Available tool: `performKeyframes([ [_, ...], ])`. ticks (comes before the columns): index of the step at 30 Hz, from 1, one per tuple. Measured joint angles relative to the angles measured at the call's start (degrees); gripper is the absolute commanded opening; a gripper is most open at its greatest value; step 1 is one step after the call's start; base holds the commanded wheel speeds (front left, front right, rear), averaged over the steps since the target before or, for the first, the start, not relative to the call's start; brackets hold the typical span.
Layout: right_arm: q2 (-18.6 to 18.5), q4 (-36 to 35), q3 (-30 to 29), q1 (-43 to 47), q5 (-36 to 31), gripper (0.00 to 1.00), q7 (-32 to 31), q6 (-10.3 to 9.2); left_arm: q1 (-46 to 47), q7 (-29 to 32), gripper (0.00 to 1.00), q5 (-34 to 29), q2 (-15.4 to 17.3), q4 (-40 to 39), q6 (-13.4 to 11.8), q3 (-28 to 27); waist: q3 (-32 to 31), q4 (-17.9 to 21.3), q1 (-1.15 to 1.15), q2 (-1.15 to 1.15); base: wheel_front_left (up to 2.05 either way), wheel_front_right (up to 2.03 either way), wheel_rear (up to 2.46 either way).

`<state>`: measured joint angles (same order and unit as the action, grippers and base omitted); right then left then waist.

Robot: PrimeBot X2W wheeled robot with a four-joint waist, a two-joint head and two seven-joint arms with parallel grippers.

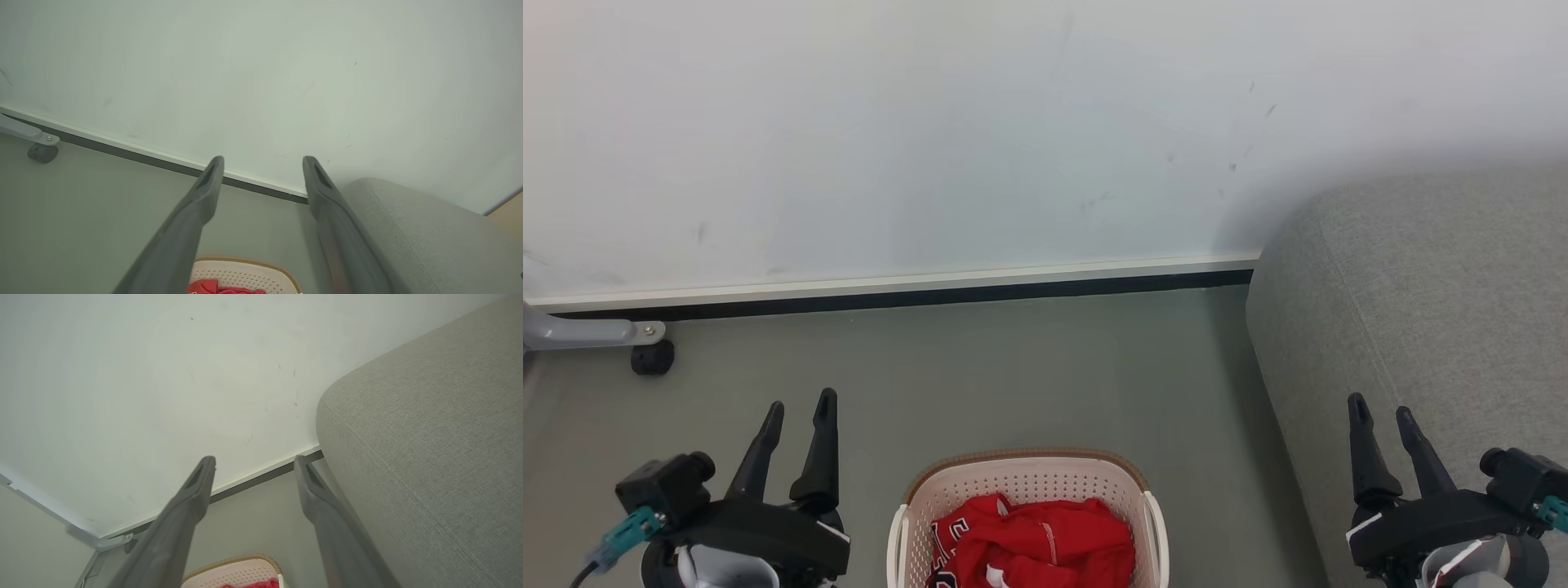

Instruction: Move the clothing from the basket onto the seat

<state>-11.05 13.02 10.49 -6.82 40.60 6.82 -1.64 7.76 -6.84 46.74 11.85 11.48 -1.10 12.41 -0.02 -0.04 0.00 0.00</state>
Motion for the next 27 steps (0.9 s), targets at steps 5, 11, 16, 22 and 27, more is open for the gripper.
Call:
performKeyframes([
  [5, -0.23, 0.35, 1.31, -0.01, -3.87, 1.00, 0.90, -0.94, -0.03, -0.85, 1.00, -3.61, 0.29, -0.04, -1.00, 1.05, -0.04, -0.07, 0.00, 0.00, 0.00, 0.00, 0.00],
  [11, -0.65, 0.80, 2.71, -0.03, -8.54, 1.00, 1.91, -1.91, -0.19, -2.02, 1.00, -7.24, 0.32, -0.20, -2.05, 1.29, -0.13, -0.17, 0.00, 0.00, 0.00, 0.00, 0.00],
  [16, -0.92, 1.18, 3.66, -0.08, -12.25, 1.00, 2.81, -2.47, -1.04, -2.92, 1.00, -10.03, 0.34, -0.44, -3.03, 1.59, -0.20, -0.22, 0.00, 0.00, 0.00, 0.00, 0.00],
  [22, -1.20, 1.82, 4.49, -0.66, -15.88, 1.00, 3.93, -3.46, -1.33, -3.92, 1.00, -13.79, 0.40, -0.56, -3.99, 2.25, -0.22, -0.29, 0.00, 0.00, 0.00, 0.00, 0.00],
  [27, -1.21, 2.18, 5.43, -0.67, -19.23, 1.00, 5.14, -4.32, -1.60, -4.90, 1.00, -17.19, 0.46, -0.75, -5.01, 2.71, -0.23, -0.38, 0.00, 0.00, 0.00, 0.00, 0.00],
])
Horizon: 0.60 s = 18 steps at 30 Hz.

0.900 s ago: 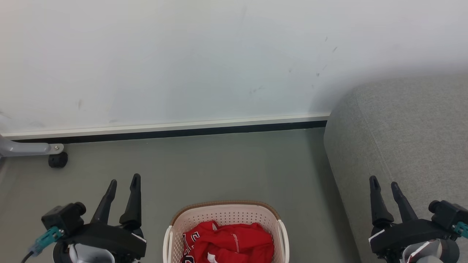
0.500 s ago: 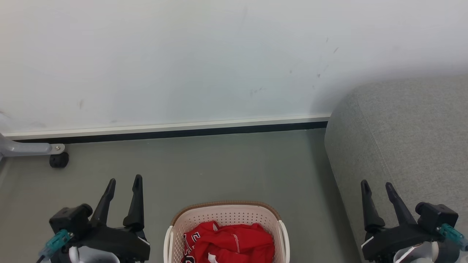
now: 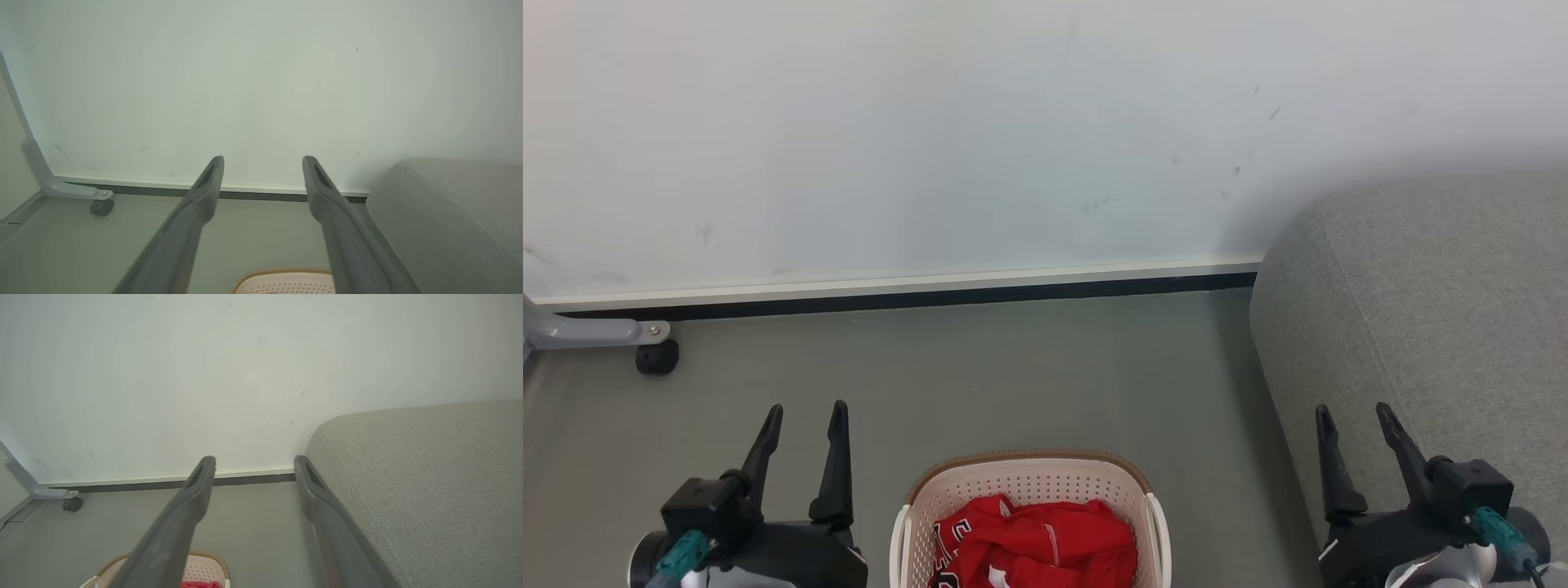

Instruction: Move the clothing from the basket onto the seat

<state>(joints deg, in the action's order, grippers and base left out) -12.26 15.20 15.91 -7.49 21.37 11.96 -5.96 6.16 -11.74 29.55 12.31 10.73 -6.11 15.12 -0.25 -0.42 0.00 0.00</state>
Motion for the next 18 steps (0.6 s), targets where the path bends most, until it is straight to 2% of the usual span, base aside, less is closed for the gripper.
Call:
performKeyframes([
  [8, -0.02, 0.31, 1.13, -0.08, -3.77, 1.00, 1.29, -0.67, -0.59, -0.56, 1.00, -4.75, 0.29, -0.14, -0.96, 0.48, 0.11, -0.04, 0.00, 0.00, 0.00, 0.00, 0.00],
  [18, 0.08, 0.94, 0.99, -0.09, -3.59, 1.00, 1.31, -0.66, -0.79, -0.35, 1.00, -4.92, -0.11, -0.05, -0.96, 0.09, 0.12, 0.00, 0.00, 0.00, 0.00, 0.00, 0.00],
])
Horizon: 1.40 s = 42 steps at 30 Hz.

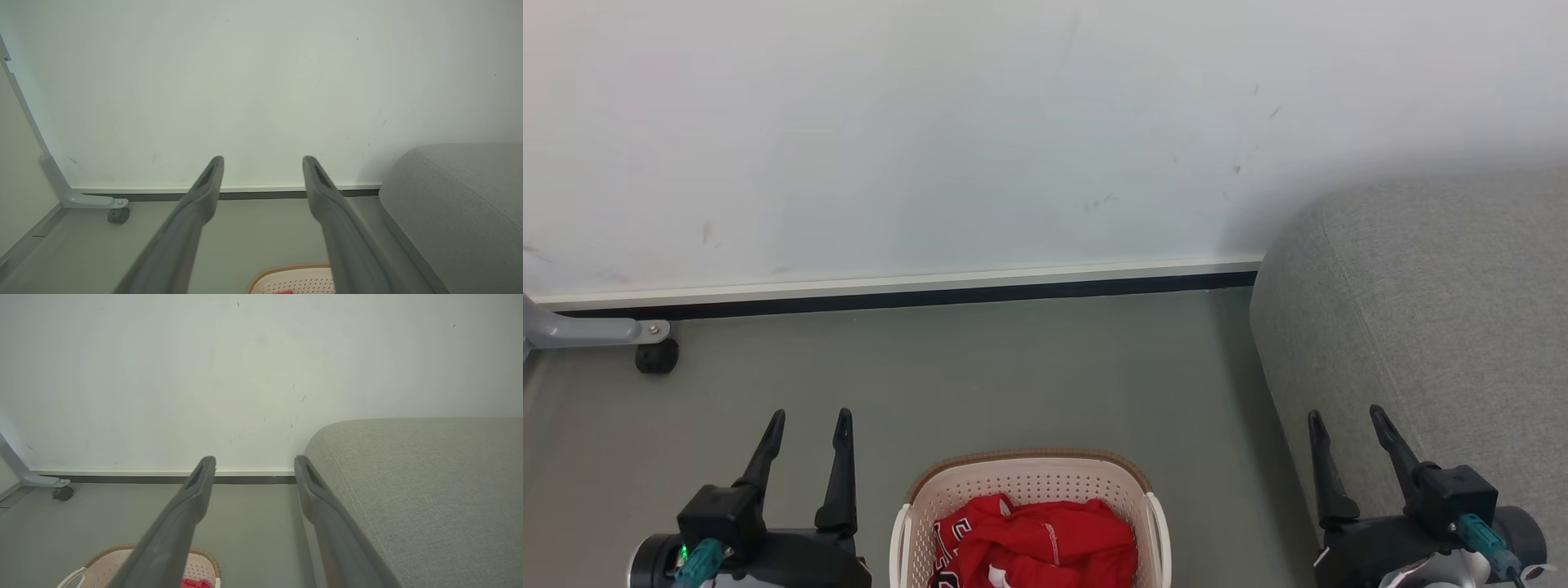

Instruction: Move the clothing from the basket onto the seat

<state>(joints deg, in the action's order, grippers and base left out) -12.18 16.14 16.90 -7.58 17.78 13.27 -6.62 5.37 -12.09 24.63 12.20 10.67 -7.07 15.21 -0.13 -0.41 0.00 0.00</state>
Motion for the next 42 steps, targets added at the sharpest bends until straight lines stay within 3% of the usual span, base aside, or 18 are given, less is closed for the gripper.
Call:
performKeyframes([
  [22, 0.13, -1.05, -0.24, -0.82, 0.44, 1.00, 0.44, 0.07, -0.02, 0.85, 1.00, -0.93, -0.74, -0.23, -0.04, -0.31, 1.72, -0.01, 0.00, 0.00, 0.00, 0.00, 0.00],
  [42, 0.23, -8.17, 0.11, -8.73, -0.46, 1.00, 0.45, 0.07, 6.71, 3.02, 1.00, -1.88, -1.57, 0.02, 1.08, 2.41, 13.14, 2.25, -0.01, 0.00, 0.00, 0.00, 0.00],
])
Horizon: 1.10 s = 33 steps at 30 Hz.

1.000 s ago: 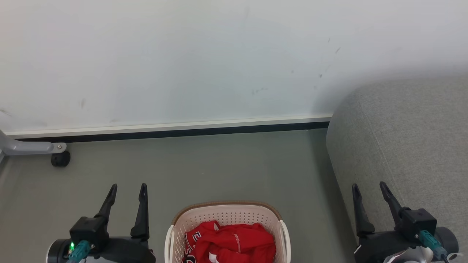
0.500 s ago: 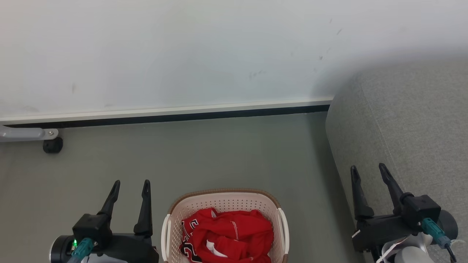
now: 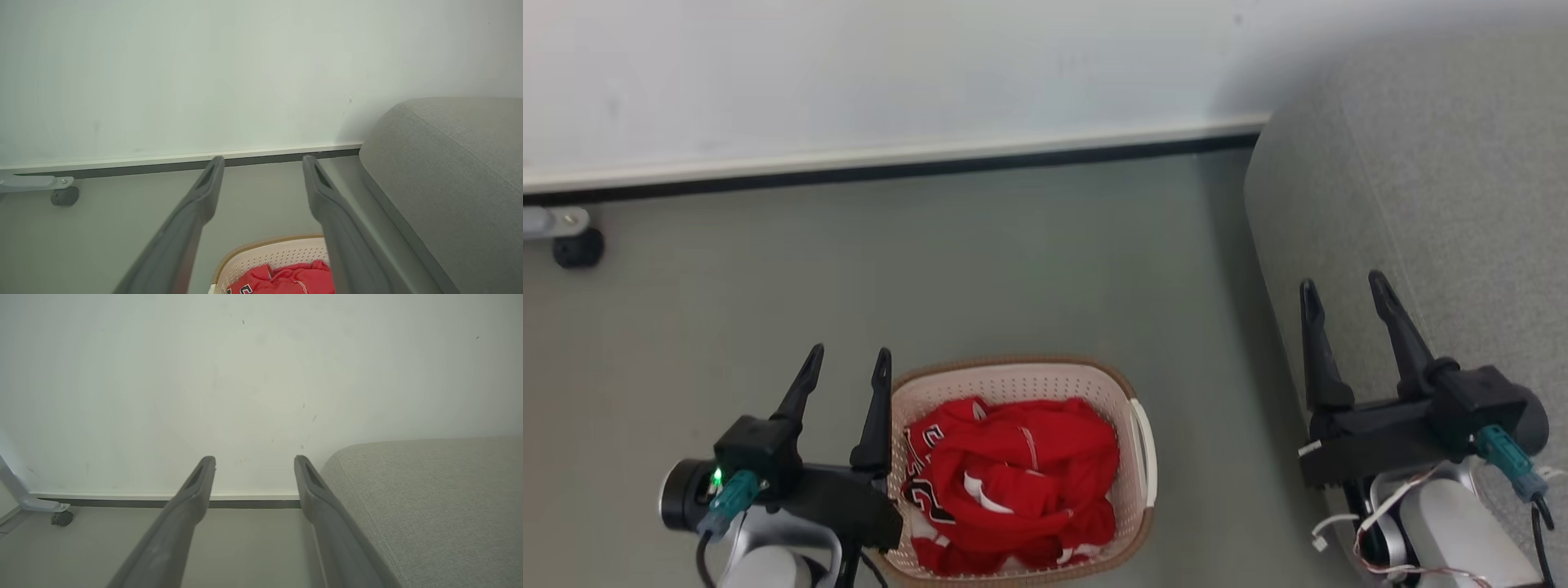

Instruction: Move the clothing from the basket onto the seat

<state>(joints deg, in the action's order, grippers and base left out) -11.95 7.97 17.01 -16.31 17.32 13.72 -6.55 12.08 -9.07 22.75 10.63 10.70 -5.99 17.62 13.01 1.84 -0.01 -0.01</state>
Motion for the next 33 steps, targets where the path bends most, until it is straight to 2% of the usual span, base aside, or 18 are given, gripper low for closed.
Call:
performKeyframes([
  [13, 2.37, -3.52, 0.64, -7.67, -0.30, 1.00, 0.00, 0.00, 9.73, 4.06, 1.00, -1.24, -1.53, 6.34, 3.09, 3.72, 10.58, 3.22, -0.01, 0.00, 0.00, 0.00, 0.00],
  [25, 3.82, -6.00, 0.79, -12.94, -0.33, 1.00, 0.08, 0.00, 17.45, 8.61, 1.00, -1.77, -2.37, 16.27, 6.42, 6.43, 20.05, 6.71, 0.00, -0.01, 0.00, 0.00, 0.00],
  [33, 4.65, -7.17, 1.81, -15.43, -0.92, 1.00, 0.49, 0.11, 21.70, 11.60, 1.00, -2.26, -2.16, 22.92, 7.59, 7.13, 25.50, 8.83, 0.00, -0.01, 0.00, 0.00, 0.00],
])
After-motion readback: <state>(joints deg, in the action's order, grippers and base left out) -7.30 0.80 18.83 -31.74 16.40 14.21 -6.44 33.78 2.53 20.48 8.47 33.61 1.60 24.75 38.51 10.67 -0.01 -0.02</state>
